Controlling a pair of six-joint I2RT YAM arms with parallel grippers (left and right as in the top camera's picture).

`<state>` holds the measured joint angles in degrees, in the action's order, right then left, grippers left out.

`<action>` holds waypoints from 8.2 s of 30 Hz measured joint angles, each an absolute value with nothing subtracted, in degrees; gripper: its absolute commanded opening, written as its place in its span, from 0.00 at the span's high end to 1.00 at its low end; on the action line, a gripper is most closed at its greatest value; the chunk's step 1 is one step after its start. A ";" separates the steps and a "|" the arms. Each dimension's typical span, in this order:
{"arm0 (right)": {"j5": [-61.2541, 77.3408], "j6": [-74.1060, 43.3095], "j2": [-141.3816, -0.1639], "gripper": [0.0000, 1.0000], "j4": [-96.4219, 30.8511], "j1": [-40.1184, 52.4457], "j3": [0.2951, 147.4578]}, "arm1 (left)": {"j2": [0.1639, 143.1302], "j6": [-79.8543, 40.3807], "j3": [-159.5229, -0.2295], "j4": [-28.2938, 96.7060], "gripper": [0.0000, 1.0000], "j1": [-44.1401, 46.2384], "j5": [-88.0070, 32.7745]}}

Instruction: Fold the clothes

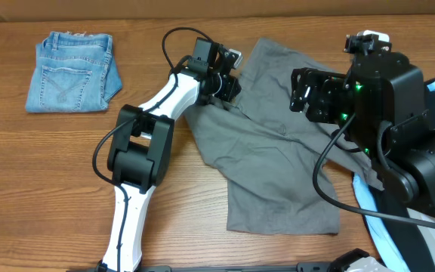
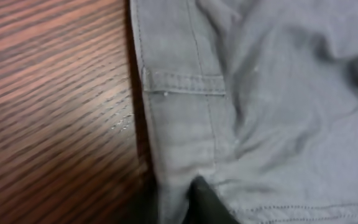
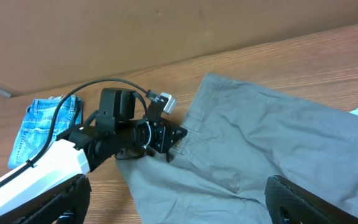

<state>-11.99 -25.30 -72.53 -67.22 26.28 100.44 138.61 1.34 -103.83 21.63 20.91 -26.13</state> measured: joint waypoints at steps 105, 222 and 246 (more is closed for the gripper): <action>20.01 -14.28 -83.31 0.29 -68.69 -1.37 91.11 | 103.96 0.10 -98.89 77.52 0.28 -7.90 -8.88; 16.64 -37.34 -65.25 0.29 -64.75 6.48 40.36 | 104.03 -10.00 -63.20 70.30 0.37 -18.72 -2.33; 12.95 -24.27 -93.58 0.31 -33.08 6.26 68.60 | 103.72 3.01 -76.69 51.46 0.44 -6.04 -18.35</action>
<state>12.95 -24.27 -93.58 -33.08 6.26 68.60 103.72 3.01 -76.69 51.46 -6.04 -18.35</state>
